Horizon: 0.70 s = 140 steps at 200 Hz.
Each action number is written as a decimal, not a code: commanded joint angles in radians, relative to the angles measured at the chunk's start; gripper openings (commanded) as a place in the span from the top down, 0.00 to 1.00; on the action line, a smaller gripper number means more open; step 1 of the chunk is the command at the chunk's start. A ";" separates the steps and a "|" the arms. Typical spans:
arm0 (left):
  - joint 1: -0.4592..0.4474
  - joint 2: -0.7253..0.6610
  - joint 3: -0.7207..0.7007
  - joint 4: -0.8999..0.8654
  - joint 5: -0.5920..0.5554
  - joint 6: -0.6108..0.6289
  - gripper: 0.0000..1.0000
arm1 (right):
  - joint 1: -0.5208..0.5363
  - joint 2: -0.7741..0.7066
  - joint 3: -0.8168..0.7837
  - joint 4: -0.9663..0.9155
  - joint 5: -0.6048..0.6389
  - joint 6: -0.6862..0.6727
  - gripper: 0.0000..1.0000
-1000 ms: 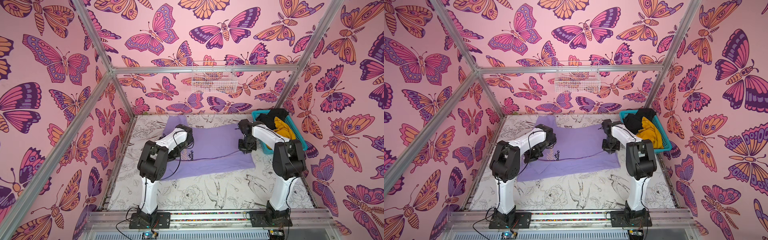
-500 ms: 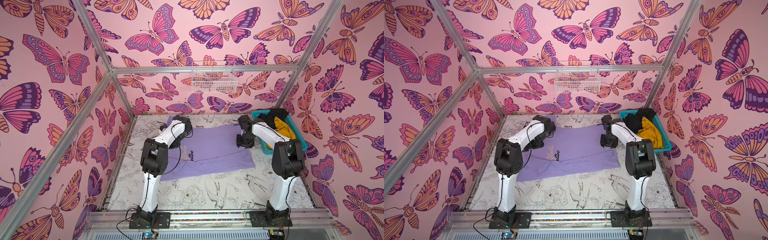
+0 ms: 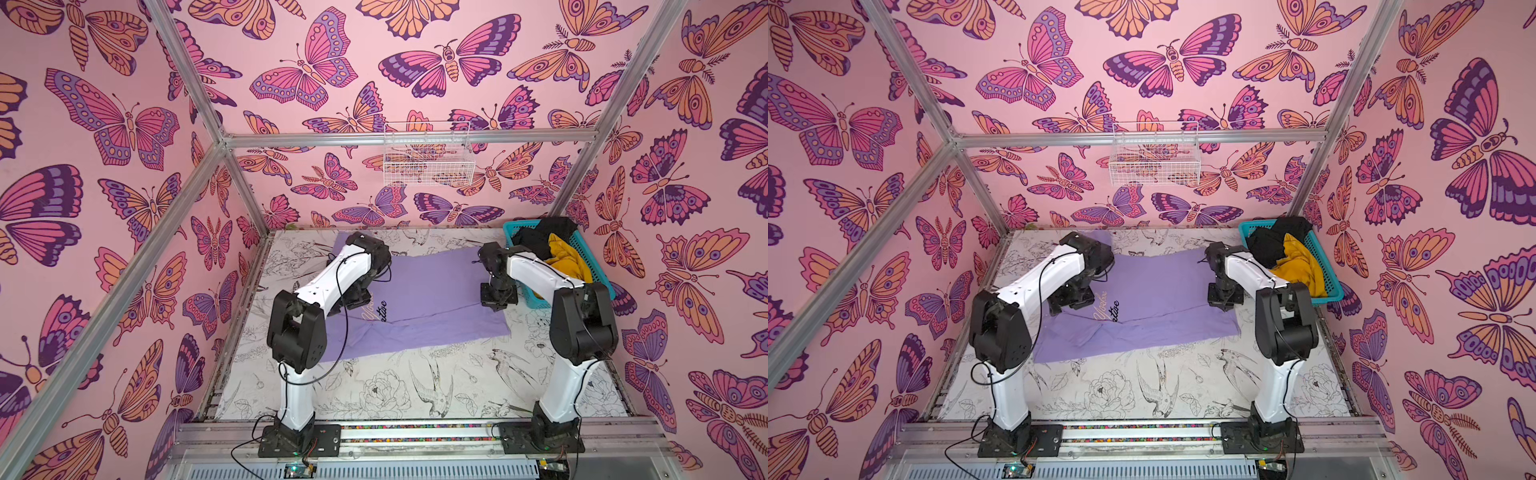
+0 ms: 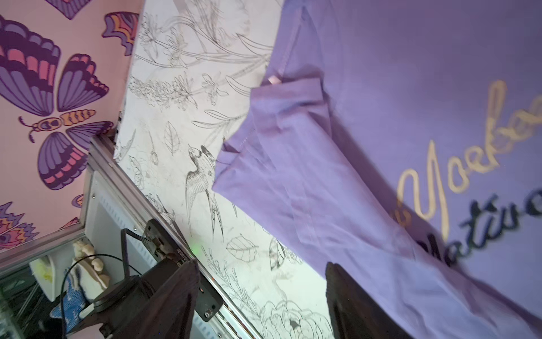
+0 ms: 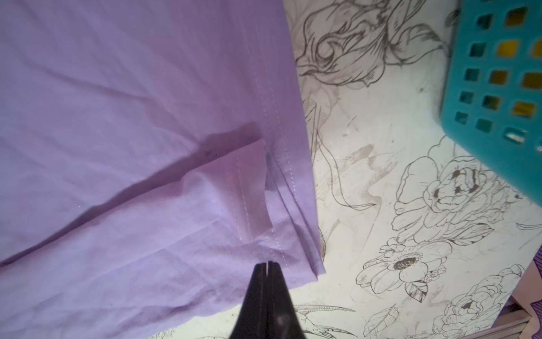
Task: Fold and stack t-shirts
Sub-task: Smooth out the T-shirt at the center of the board.
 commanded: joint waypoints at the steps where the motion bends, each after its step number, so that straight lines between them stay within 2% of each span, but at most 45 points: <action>1: -0.021 -0.039 -0.039 -0.035 0.087 0.028 0.27 | -0.007 0.037 0.013 -0.010 0.001 0.009 0.99; 78: -0.053 -0.051 -0.074 -0.036 0.100 0.018 0.28 | -0.008 0.135 0.060 0.042 -0.014 0.051 1.00; 140: -0.057 -0.047 -0.089 -0.036 0.089 0.014 0.29 | -0.013 0.234 0.322 -0.027 0.055 0.010 1.00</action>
